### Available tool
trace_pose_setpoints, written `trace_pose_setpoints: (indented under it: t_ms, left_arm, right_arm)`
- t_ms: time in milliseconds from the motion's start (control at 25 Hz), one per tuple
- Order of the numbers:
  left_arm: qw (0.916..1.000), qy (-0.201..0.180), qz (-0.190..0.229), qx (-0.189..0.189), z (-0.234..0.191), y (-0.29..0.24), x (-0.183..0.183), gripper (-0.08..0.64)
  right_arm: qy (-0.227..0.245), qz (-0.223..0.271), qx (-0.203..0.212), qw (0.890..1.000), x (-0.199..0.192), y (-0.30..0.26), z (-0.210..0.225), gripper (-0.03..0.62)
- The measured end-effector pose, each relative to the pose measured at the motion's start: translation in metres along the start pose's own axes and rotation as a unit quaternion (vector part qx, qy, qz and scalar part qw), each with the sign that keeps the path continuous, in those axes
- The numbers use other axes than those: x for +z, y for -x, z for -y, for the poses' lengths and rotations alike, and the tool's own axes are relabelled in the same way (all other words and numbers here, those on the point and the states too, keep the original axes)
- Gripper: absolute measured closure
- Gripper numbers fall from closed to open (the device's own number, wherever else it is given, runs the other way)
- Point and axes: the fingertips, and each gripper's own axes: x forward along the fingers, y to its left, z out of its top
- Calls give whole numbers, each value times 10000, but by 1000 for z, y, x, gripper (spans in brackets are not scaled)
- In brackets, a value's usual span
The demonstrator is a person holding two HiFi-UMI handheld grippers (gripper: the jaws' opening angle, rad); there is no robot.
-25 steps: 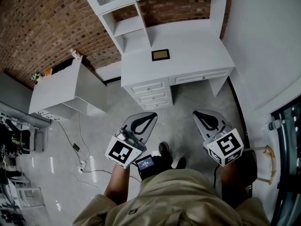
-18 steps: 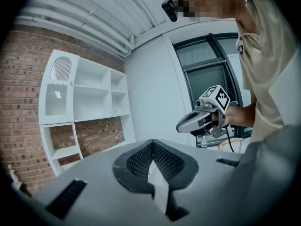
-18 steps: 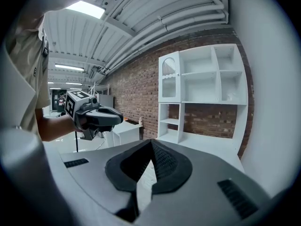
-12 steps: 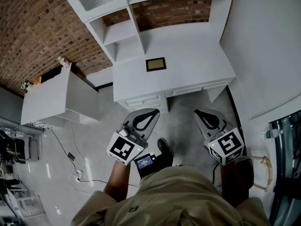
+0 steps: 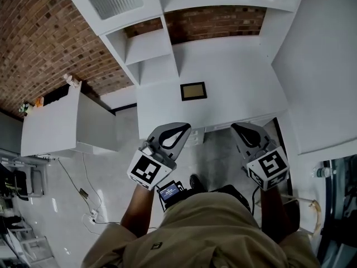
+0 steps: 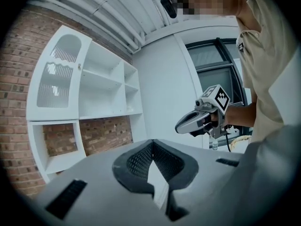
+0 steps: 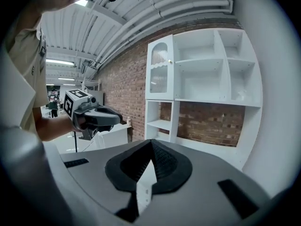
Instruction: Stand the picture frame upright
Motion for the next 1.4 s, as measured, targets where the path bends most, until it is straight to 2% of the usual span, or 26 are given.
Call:
trace_pose_setpoints:
  t_ms: [280, 560, 800, 960, 1040, 1240, 1400]
  left_arm:
    - [9989, 361, -163, 239, -76, -18, -22, 553]
    - [9960, 572, -379, 579, -139, -61, -55, 553]
    - [9900, 846, -794, 799, -198, -112, -99, 554]
    - [9790, 1220, -1313, 970, -239, -146, -167, 552]
    - [9718, 1491, -1547, 976, -254, -162, -208, 552]
    - [9460, 2174, -2146, 1084, -278, -191, -315, 546]
    - [9247, 2560, -2562, 1170, -285, -206, -388, 504]
  right_arm:
    - [-24, -202, 124, 9997, 8, -78, 37, 589]
    - [-31, -303, 465, 9985, -4, -156, 83, 589]
    - [-28, -696, 697, 9951, -24, -228, 138, 589]
    - [-143, -1194, 882, 9888, -64, -287, 169, 586]
    - [-278, -1496, 964, 9836, -95, -318, 180, 554]
    - [-724, -2274, 1005, 9659, -182, -383, 199, 507]
    - [-1047, -2721, 963, 9517, -241, -417, 203, 482]
